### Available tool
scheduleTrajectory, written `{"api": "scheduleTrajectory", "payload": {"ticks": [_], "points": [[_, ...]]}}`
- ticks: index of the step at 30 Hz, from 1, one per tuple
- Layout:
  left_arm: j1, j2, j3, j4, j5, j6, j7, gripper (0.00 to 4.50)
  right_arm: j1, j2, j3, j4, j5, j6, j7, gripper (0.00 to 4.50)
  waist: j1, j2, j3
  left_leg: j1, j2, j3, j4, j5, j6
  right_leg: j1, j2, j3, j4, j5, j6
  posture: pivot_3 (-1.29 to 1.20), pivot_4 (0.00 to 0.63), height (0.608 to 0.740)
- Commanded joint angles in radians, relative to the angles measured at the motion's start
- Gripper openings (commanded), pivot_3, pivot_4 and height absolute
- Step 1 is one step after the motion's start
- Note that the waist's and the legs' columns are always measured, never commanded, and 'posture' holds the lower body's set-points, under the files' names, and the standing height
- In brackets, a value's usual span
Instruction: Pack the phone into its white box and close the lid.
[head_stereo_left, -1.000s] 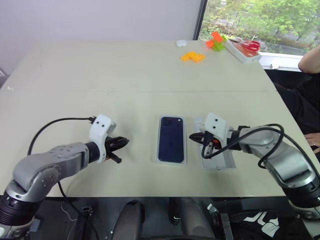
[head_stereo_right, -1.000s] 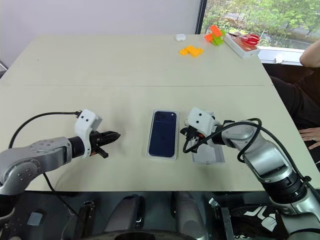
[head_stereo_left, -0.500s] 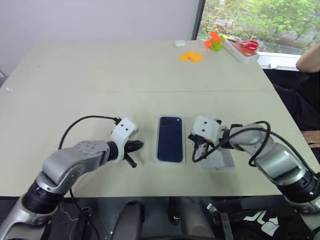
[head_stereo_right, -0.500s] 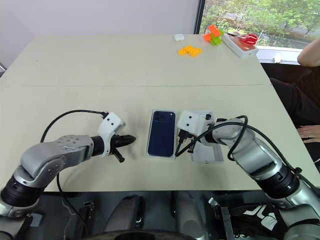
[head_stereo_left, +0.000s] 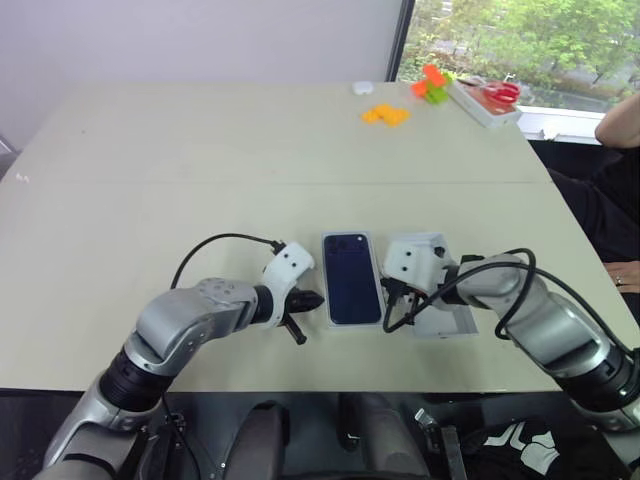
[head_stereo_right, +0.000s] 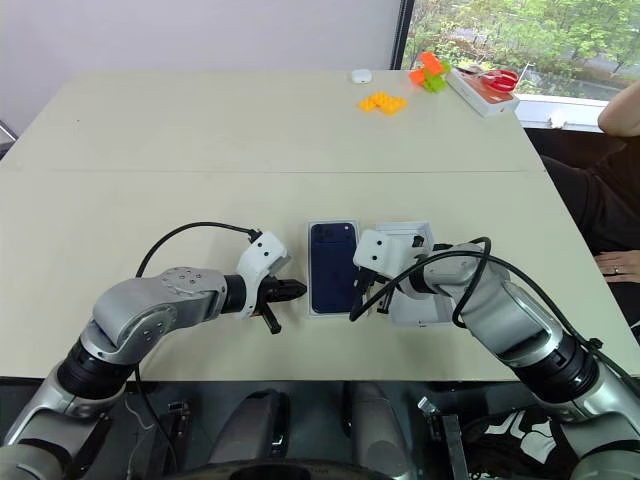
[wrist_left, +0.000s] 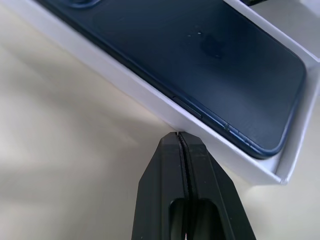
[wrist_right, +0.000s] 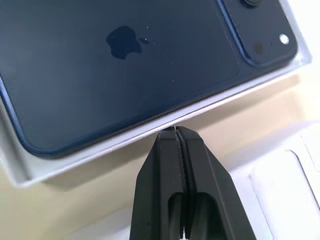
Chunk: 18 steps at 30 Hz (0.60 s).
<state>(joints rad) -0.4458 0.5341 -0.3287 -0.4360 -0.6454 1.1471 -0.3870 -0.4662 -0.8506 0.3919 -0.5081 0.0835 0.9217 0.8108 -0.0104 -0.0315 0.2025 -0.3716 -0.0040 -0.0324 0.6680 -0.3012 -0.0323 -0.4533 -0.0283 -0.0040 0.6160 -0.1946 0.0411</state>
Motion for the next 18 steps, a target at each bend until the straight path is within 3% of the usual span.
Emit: {"api": "scheduleTrajectory", "payload": {"ticks": [1,18], "points": [[-0.016,-0.036,-0.012,-0.004,0.004,0.006,-0.027,0.04,0.006,-0.011,-0.034,-0.067,0.023,-0.001,0.019,0.00,0.000,0.000,0.000,0.000,0.000,0.000,0.000,0.000,0.000,0.000,0.000,0.000,0.000,0.000,0.000,0.00,0.150,0.740],[-0.043,-0.114,0.009,0.031,0.051,0.031,-0.065,0.04,0.028,-0.022,-0.052,-0.094,0.027,0.020,0.038,0.00,0.000,0.000,0.000,0.012,0.000,0.000,0.001,0.000,0.000,0.011,0.000,0.000,0.000,-0.001,0.003,0.00,0.150,0.740]]}}
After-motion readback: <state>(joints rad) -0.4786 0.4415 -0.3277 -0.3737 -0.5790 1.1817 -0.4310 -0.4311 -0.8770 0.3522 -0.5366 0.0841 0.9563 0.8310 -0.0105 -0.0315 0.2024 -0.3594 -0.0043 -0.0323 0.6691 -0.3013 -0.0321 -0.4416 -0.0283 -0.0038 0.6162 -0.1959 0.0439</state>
